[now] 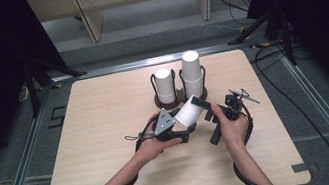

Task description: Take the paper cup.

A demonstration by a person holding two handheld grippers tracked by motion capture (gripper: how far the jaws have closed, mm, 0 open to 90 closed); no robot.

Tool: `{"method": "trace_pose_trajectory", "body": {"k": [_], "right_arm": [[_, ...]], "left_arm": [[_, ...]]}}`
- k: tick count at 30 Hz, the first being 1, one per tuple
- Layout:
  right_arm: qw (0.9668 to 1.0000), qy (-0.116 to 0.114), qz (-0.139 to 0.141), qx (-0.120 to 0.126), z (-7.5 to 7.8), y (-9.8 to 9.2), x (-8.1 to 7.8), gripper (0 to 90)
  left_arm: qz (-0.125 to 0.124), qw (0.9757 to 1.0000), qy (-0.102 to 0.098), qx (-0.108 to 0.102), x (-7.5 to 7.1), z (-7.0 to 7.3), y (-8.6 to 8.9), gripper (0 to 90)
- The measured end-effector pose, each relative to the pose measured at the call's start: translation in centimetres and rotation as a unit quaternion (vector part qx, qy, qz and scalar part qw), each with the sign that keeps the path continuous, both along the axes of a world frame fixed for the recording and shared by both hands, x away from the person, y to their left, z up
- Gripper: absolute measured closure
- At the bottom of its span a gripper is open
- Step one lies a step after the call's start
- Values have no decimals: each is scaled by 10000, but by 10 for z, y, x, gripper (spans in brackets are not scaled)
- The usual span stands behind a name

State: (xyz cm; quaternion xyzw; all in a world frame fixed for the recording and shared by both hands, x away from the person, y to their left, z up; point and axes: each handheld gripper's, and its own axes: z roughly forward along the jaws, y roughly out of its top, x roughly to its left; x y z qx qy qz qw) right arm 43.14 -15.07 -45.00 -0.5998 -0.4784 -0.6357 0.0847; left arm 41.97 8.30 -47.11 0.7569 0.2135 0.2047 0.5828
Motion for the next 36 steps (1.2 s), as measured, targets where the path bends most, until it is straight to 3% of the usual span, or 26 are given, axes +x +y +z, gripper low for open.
{"method": "trace_pose_trajectory", "body": {"k": [5,7,11,18,19,22,23,25,33,34,36], "right_arm": [[9999,97,1,108,-1,1,0,316],[10000,-6,-56,-66,-2,1,1,309],[9997,-213,-55,-143,-2,1,2,293],[9997,-183,-107,-123,0,4,2,269],[9993,-287,-116,-212,0,4,3,267],[9993,-303,-123,-206,0,4,3,261],[9998,-177,-123,-53,1,5,2,254],[9990,-337,-188,-218,1,3,4,249],[9985,-445,-221,-242,3,2,5,247],[9992,-292,-245,-106,5,3,4,246],[9981,-490,-270,-242,5,0,5,247]], "left_arm": [[34,10000,-36,80,-1,1,1,244],[41,10000,-42,76,-2,1,2,254],[38,10000,-57,49,-2,2,3,263],[-25,9999,-82,63,-2,3,4,272],[-23,10000,-64,65,-2,3,5,272],[-13,9999,-49,118,-2,3,6,273],[-1,10000,-35,79,-3,3,6,274],[-9,9999,-32,96,-3,2,7,276],[-61,9999,-9,136,-4,1,8,278],[-55,9999,0,130,-4,2,9,279],[-73,9999,-3,78,-4,2,9,283]]}}
